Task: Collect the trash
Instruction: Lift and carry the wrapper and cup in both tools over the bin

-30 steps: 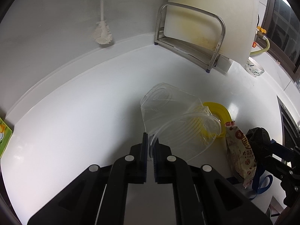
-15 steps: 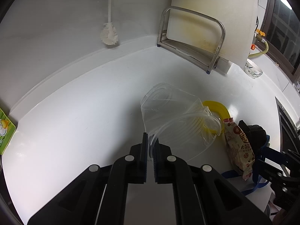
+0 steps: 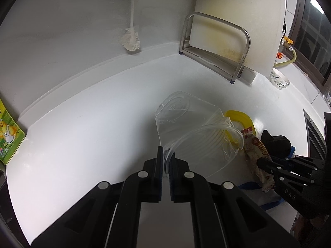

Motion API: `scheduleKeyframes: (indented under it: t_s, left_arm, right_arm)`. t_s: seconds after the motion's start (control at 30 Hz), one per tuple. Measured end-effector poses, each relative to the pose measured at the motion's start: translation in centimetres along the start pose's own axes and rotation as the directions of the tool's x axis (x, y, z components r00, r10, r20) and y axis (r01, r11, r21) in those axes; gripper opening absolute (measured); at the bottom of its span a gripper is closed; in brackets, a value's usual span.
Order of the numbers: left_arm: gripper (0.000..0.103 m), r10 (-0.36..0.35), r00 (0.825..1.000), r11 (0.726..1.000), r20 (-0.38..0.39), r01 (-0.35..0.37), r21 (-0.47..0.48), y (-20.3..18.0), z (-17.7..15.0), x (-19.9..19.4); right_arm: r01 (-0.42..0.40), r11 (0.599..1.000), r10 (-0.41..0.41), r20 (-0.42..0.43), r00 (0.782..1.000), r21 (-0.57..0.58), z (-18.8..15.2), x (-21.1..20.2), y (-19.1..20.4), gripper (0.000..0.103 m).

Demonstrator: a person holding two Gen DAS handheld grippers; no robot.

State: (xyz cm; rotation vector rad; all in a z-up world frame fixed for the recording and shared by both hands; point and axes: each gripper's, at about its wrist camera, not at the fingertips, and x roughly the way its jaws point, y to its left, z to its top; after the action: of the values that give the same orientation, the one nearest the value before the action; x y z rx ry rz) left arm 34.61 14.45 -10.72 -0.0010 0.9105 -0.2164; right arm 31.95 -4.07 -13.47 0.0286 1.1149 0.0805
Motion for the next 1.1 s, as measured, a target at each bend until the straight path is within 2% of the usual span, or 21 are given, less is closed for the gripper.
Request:
scheduleKeyframes:
  t_s: [0.3, 0.57, 0.73, 1.1]
  left_arm:
    - [0.006, 0.003, 1.0, 1.0, 0.014, -0.003, 0.0, 0.1, -1.0, -2.5]
    - [0.006, 0.003, 1.0, 1.0, 0.019, -0.003, 0.005, -1.3, -3.2, -6.3]
    - [0.006, 0.007, 1.0, 1.0, 0.025, -0.007, 0.003, -3.1, -5.0, -9.1]
    - [0.006, 0.029, 0.999, 0.999, 0.026, -0.029, -0.016, -9.6, -11.1, -15.1]
  right_arm:
    - [-0.044, 0.999, 0.043, 0.057, 0.997, 0.024, -0.3, -3.5, 0.5, 0.011]
    - [-0.073, 0.997, 0.07, 0.098, 0.993, 0.032, -2.7, -8.1, 0.9, 0.011]
    - [-0.087, 0.996, 0.084, 0.116, 0.99, 0.024, -5.9, -11.4, 0.8, 0.011]
    - [-0.138, 0.99, 0.135, 0.103, 0.985, 0.018, -15.2, -17.0, -2.8, 0.011]
